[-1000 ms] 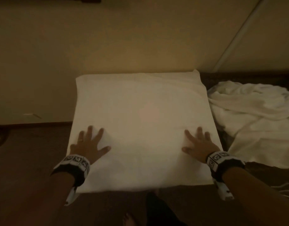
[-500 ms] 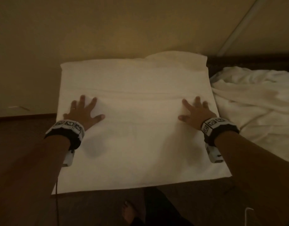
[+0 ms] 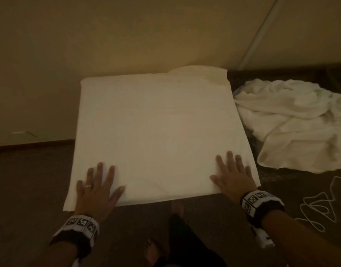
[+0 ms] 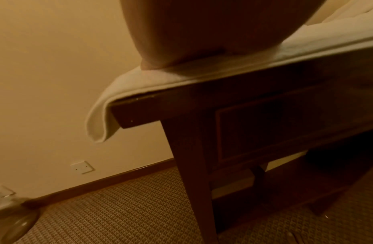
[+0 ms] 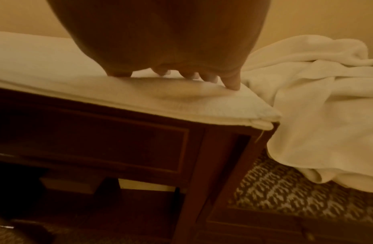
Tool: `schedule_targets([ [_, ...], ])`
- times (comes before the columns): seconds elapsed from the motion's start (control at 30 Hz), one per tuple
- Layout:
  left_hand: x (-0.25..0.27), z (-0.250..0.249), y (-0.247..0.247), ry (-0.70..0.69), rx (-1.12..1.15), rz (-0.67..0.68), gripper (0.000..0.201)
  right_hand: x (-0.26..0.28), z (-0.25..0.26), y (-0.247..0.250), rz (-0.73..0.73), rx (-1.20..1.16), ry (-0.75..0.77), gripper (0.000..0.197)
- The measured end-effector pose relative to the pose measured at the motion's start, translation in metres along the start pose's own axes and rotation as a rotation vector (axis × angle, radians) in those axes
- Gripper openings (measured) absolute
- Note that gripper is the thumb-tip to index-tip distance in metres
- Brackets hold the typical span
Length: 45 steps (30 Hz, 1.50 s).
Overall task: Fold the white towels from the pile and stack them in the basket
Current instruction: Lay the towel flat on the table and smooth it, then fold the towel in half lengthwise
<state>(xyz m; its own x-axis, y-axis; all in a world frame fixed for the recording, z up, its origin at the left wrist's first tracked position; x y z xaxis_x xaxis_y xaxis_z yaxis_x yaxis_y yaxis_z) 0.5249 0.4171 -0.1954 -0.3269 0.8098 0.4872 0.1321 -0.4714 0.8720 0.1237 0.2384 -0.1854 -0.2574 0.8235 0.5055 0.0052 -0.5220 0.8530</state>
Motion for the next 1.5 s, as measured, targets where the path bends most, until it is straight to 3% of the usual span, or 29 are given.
schedule_targets([
  [0.13,-0.003,-0.003,-0.002,0.028,-0.007,-0.019,0.082,0.006,0.002,-0.003,0.026,-0.018,-0.020,0.076],
  [0.37,-0.039,-0.007,0.022,0.066,-0.018,0.003,0.076,-0.038,0.007,0.022,0.061,-0.045,-0.040,0.079],
  [0.6,-0.073,-0.006,0.045,0.033,0.009,-0.016,0.081,-0.061,0.010,0.043,-0.015,0.046,-0.014,0.077],
  [0.7,-0.057,0.001,0.038,0.063,0.110,-0.114,0.088,-0.046,0.016,0.040,-0.143,0.101,0.083,0.074],
  [0.83,-0.004,0.014,-0.005,0.025,0.007,-0.094,0.101,-0.006,-0.001,0.004,0.011,0.076,0.149,0.101],
  [0.93,0.021,0.016,-0.026,-0.058,-0.043,-0.129,0.107,0.017,-0.022,-0.016,0.017,0.155,0.168,0.106],
  [1.07,0.032,0.019,-0.039,-0.117,-0.101,-0.286,0.090,0.028,-0.031,-0.012,-0.026,0.180,0.162,0.083],
  [1.27,0.040,0.029,-0.036,-0.175,-0.144,-0.221,0.082,0.039,-0.039,0.006,0.011,0.269,0.103,0.067],
  [1.37,0.040,0.033,-0.026,-0.106,-0.130,-0.210,0.075,0.032,-0.043,0.021,-0.063,0.355,0.076,0.046],
  [1.5,0.046,0.033,-0.007,0.025,-0.083,-0.153,0.053,0.030,-0.028,0.037,-0.031,0.433,0.023,0.027],
])
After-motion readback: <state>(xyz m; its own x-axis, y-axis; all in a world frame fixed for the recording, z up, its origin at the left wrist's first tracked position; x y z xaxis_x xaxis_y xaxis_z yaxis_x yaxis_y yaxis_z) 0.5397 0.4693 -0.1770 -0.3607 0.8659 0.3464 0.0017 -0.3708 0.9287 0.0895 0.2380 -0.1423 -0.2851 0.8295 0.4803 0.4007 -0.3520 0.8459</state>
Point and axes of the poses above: each hand's wrist, its own x-axis away from the middle knuckle, its own y-axis out of the back of the hand, z = x × y, the point moved 1 cm from there along -x, towards the middle knuckle, and after that the axes turned 9 degrees about -x, right-handed, at the moved point
